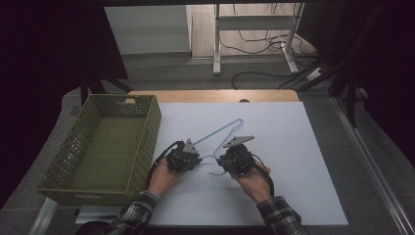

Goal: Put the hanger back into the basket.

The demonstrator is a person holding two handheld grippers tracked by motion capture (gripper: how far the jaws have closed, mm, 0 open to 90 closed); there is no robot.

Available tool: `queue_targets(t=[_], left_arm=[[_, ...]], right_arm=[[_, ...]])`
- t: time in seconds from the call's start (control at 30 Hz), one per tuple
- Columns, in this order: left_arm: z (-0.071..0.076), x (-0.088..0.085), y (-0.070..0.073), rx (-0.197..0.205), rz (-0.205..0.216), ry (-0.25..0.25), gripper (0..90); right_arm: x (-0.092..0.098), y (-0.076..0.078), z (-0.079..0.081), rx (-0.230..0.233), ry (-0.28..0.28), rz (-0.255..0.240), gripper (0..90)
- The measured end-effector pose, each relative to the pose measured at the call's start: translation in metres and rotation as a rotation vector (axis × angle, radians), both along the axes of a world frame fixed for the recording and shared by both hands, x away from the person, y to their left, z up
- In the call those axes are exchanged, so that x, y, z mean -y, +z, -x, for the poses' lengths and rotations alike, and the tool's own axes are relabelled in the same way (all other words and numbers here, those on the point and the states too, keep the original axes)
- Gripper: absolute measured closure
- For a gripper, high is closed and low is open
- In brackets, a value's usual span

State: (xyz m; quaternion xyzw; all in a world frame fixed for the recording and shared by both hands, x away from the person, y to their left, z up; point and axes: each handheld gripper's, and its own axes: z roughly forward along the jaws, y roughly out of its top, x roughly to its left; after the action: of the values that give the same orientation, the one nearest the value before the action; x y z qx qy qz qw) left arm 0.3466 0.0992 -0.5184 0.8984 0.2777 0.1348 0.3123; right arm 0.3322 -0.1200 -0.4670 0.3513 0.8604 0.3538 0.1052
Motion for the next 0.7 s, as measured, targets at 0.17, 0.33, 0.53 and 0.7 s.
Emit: queue_targets(t=[0.17, 0.33, 0.53, 0.7], left_arm=[[0.0, -0.007, 0.007, 0.016, 0.071, 0.019, 86.8], [0.0, -0.01, 0.015, -0.003, 0.129, 0.028, 87.0], [-0.001, -0.015, 0.017, -0.034, 0.179, 0.047, 87.1], [0.0, -0.019, 0.023, -0.044, 0.222, 0.053, 87.1]], right_arm=[[0.024, 0.028, -0.004, 0.077, -0.061, -0.076, 64.3], [0.049, 0.037, -0.01, 0.089, -0.128, -0.112, 62.3], [0.055, 0.033, -0.012, 0.087, -0.14, -0.091, 61.4], [0.055, 0.025, -0.014, 0.075, -0.125, -0.088, 60.7]])
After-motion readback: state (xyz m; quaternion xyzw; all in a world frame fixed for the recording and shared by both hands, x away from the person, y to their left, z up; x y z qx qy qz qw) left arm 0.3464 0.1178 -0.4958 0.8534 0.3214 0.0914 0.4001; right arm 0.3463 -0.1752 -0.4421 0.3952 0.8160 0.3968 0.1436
